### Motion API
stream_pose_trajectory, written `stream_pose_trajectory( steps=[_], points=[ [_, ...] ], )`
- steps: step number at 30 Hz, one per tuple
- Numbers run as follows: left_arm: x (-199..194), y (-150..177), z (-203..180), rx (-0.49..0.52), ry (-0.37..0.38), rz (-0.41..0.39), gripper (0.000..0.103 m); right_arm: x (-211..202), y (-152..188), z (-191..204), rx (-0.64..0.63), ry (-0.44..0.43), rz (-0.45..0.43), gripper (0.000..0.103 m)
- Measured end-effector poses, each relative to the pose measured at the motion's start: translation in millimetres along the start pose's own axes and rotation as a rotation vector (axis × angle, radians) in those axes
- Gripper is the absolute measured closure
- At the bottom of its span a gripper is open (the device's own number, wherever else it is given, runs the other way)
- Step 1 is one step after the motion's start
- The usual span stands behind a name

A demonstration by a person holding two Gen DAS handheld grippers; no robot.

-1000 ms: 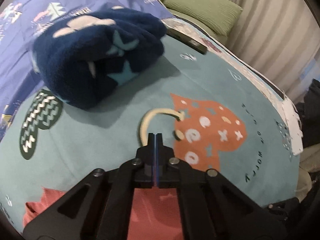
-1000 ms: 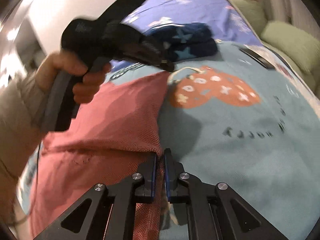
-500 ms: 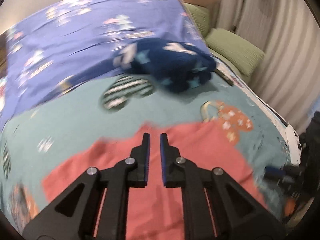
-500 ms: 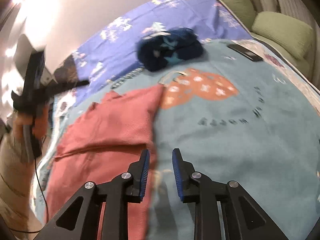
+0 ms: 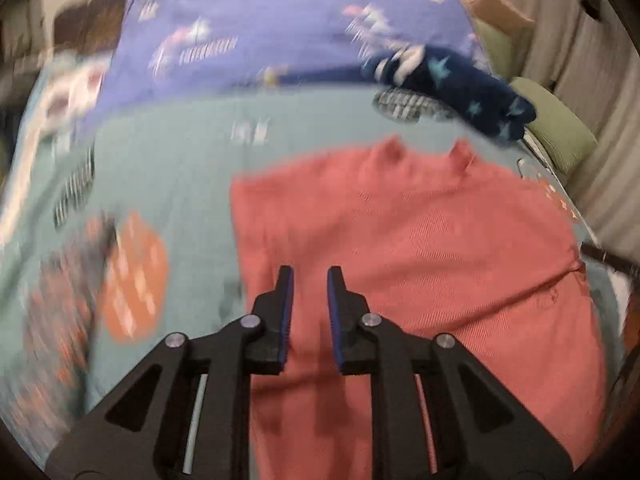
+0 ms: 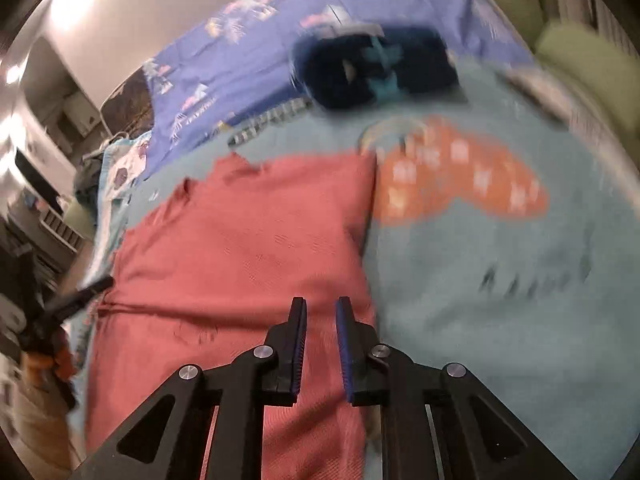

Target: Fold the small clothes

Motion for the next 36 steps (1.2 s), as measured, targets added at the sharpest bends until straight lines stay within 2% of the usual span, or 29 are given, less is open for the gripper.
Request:
stream_pose_trajectory(
  steps=[1, 2, 3, 4, 5, 7, 9, 11, 12, 14, 15, 16, 17, 18, 19, 20, 21, 23, 24, 26, 27, 30, 32, 34, 36],
  points=[
    [0.9, -9.8, -1.2, 0.020, -0.024, -0.013, 0.068, 1.0, -15.6, 4.1, -0.023, -0.014, -0.001, 0.085],
    [5.6, -22.2, -2.0, 0.040, -0.040, -0.018, 0.062, 5.2, -27.3, 5.7, -0.029, -0.041, 0.012, 0.081],
    [12.4, -34.0, -1.3, 0.054, -0.050, -0.023, 0.053, 11.3, -38.2, 5.3, -0.030, -0.067, 0.028, 0.073],
    [19.7, -42.6, 0.3, 0.059, -0.061, -0.023, 0.050, 20.2, -53.1, 1.0, -0.022, -0.094, 0.050, 0.069],
    [28.1, -49.7, 4.7, 0.058, -0.071, -0.015, 0.050, 24.8, -61.6, -3.1, -0.013, -0.098, 0.056, 0.062],
    [49.2, -62.0, 10.9, 0.048, -0.048, 0.022, 0.050, 40.7, -86.0, -18.6, 0.013, -0.093, 0.054, 0.059],
    [71.9, -65.4, 21.0, 0.053, -0.033, 0.067, 0.049, 60.0, -97.5, -32.3, 0.013, -0.131, 0.112, 0.051],
    [86.9, -63.0, 29.8, 0.058, -0.035, 0.112, 0.049, 73.6, -98.1, -47.5, 0.038, -0.126, 0.162, 0.050],
    [93.0, -57.5, 36.4, 0.038, -0.007, 0.137, 0.049, 80.0, -94.6, -56.7, 0.066, -0.128, 0.184, 0.050],
    [98.9, -47.8, 43.8, -0.025, 0.092, 0.160, 0.049, 86.6, -81.8, -65.9, 0.130, -0.216, 0.208, 0.050],
    [101.0, -43.6, 46.5, -0.066, 0.147, 0.160, 0.049, 86.1, -76.5, -66.6, 0.150, -0.261, 0.195, 0.047],
    [100.7, -42.7, 46.9, -0.085, 0.169, 0.146, 0.050, 85.9, -74.2, -66.0, 0.166, -0.306, 0.170, 0.046],
    [99.5, -42.1, 45.7, -0.094, 0.197, 0.126, 0.052, 87.5, -73.5, -63.0, 0.171, -0.349, 0.154, 0.045],
    [97.3, -40.8, 39.5, -0.099, 0.249, 0.109, 0.080, 90.9, -73.4, -58.9, 0.169, -0.378, 0.154, 0.046],
    [97.6, -39.6, 35.0, -0.111, 0.283, 0.113, 0.096, 97.9, -74.0, -52.4, 0.156, -0.381, 0.155, 0.063],
    [97.9, -38.8, 30.6, -0.123, 0.291, 0.111, 0.096, 103.3, -74.8, -48.3, 0.139, -0.355, 0.163, 0.099],
    [93.6, -38.5, 25.2, -0.108, 0.255, 0.078, 0.097, 108.1, -74.6, -45.3, 0.134, -0.319, 0.165, 0.098],
    [85.2, -40.5, 25.5, -0.097, 0.181, 0.019, 0.097, 101.2, -78.1, -45.1, 0.155, -0.280, 0.108, 0.098],
    [77.7, -41.6, 32.3, -0.127, 0.162, -0.016, 0.097, 89.2, -80.6, -46.4, 0.161, -0.272, 0.056, 0.099],
    [66.8, -38.8, 45.9, -0.197, 0.172, -0.048, 0.097, 72.8, -81.1, -51.8, 0.178, -0.279, 0.005, 0.099],
    [67.9, -34.3, 48.4, -0.201, 0.175, -0.041, 0.097, 69.9, -79.5, -55.5, 0.179, -0.268, 0.000, 0.099],
    [81.3, -21.8, 40.6, -0.156, 0.119, 0.011, 0.096, 83.6, -71.7, -67.0, 0.189, -0.174, 0.041, 0.099],
    [76.7, -24.2, 41.7, -0.166, 0.111, -0.005, 0.096, 84.2, -70.8, -68.4, 0.203, -0.186, 0.030, 0.097],
    [70.1, -29.7, 46.5, -0.192, 0.112, -0.023, 0.092, 73.9, -75.2, -71.0, 0.197, -0.165, 0.001, 0.092],
    [58.4, -36.1, 54.8, -0.186, 0.079, -0.040, 0.088, 63.5, -85.7, -70.2, 0.148, -0.082, -0.027, 0.071]
  ],
)
Point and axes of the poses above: each gripper's, at about its wrist camera, not at the fingertips, and x roughly the way its jaws point, z to its left, y to its underside, the point moved 6 cm from there along x, roughly the way its jaws point, and after that the axes turned 9 degrees about -y, right-handed, at the moved point
